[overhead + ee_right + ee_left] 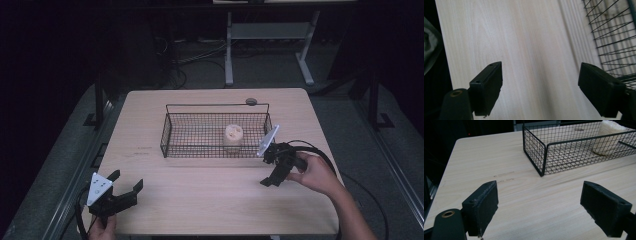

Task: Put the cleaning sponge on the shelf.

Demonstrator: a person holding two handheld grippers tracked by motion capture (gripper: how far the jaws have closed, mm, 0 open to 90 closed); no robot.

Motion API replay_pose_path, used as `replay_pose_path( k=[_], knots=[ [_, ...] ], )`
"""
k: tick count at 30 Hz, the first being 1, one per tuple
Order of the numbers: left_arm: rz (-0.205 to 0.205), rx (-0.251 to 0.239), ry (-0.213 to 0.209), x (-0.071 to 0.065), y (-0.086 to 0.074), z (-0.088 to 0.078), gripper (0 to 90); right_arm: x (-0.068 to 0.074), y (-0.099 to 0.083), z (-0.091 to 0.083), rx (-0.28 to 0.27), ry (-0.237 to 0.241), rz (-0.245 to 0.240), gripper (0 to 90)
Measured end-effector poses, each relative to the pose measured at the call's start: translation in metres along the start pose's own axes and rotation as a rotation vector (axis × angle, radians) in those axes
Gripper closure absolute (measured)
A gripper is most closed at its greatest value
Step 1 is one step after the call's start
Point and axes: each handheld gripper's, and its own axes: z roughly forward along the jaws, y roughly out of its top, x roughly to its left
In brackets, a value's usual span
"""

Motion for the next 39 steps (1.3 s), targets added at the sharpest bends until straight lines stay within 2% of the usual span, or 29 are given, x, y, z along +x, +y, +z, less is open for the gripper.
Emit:
replay_pose_path(
  k=[15,26,39],
  knots=[
    [0.003,0.001,0.000,-0.002,0.000,0.001,14.1,0.013,-0.020,0.010,0.002,0.018,0.007,19.1],
    [0.002,0.001,-0.001,-0.002,0.000,0.000,14.0,0.023,-0.039,0.010,-0.002,0.014,0.019,19.2],
    [0.003,0.002,-0.001,-0.001,0.000,0.000,14.1,0.029,-0.063,0.008,-0.019,0.007,0.057,19.1]
  ],
)
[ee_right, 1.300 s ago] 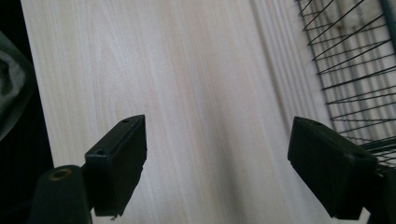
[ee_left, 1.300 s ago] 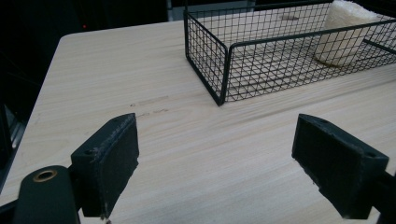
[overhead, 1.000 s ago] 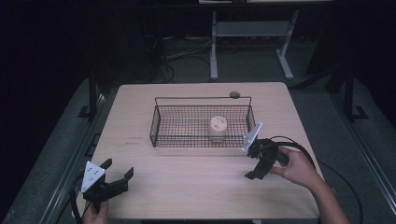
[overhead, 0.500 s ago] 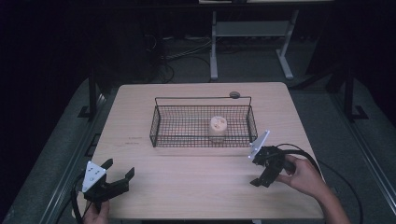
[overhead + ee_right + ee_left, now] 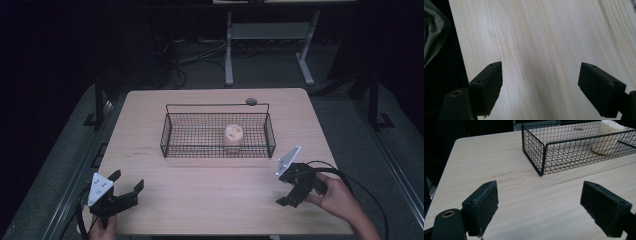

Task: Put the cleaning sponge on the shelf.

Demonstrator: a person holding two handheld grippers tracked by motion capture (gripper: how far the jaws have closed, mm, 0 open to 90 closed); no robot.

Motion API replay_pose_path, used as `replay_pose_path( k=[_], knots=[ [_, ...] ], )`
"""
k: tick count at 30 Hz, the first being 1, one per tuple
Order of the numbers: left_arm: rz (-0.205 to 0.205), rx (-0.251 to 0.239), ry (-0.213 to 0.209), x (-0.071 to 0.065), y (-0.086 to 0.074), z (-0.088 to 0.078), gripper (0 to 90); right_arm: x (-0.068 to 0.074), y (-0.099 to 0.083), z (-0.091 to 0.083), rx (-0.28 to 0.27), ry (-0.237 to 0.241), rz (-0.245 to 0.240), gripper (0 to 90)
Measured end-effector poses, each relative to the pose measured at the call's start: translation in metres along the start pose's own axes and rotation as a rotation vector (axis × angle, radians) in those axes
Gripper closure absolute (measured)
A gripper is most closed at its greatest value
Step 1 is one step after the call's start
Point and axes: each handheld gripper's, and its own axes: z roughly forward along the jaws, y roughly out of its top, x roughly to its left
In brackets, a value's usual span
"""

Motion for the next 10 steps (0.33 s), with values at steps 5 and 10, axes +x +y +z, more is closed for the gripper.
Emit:
replay_pose_path(
  k=[5,10],
  knots=[
    [0.004,0.002,0.001,0.000,0.000,0.000,14.0,0.003,-0.010,0.000,-0.009,-0.010,0.010,19.0],
    [0.004,0.002,-0.001,-0.001,0.000,0.001,14.0,0.007,-0.017,-0.002,-0.029,-0.008,0.017,18.8]
  ],
)
